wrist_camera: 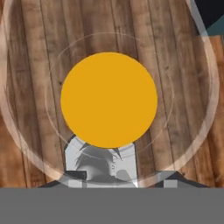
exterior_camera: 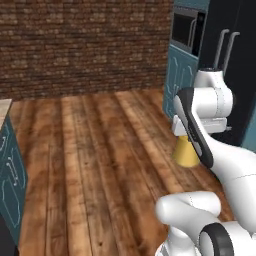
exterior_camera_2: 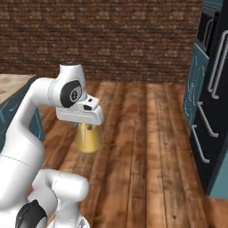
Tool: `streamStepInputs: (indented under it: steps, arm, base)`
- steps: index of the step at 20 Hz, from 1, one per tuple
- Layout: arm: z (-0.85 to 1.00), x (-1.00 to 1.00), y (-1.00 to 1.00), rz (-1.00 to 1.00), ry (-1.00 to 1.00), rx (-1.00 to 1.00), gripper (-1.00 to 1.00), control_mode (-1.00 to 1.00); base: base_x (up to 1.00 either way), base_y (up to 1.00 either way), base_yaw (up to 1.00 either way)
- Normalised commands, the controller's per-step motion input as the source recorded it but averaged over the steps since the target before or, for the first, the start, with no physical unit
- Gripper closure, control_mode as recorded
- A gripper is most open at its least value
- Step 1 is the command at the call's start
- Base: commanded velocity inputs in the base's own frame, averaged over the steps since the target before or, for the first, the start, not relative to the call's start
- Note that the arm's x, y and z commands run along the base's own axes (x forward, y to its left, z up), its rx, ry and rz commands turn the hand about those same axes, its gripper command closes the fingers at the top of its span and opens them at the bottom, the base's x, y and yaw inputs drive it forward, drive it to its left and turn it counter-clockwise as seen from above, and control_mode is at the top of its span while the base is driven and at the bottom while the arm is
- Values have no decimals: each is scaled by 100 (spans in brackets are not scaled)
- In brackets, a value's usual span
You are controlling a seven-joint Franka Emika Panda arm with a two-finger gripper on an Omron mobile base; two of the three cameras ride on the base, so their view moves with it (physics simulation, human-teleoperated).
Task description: There is a tray on the dining counter. Grab the cup, mug, and pitcher and place them on the tray. The pitcher may be placed next to the tray if it cannot fit the tray.
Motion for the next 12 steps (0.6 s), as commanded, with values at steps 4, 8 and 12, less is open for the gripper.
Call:
streamStepInputs:
  steps: [4,8,12]
  arm:
    - [0,0,0,0,0,0,100,100]
    - [0,0,0,0,0,0,100,100]
    - [0,0,0,0,0,0,100,100]
  base:
    - [100,0,18]
    - [100,0,17]
    - [100,0,18]
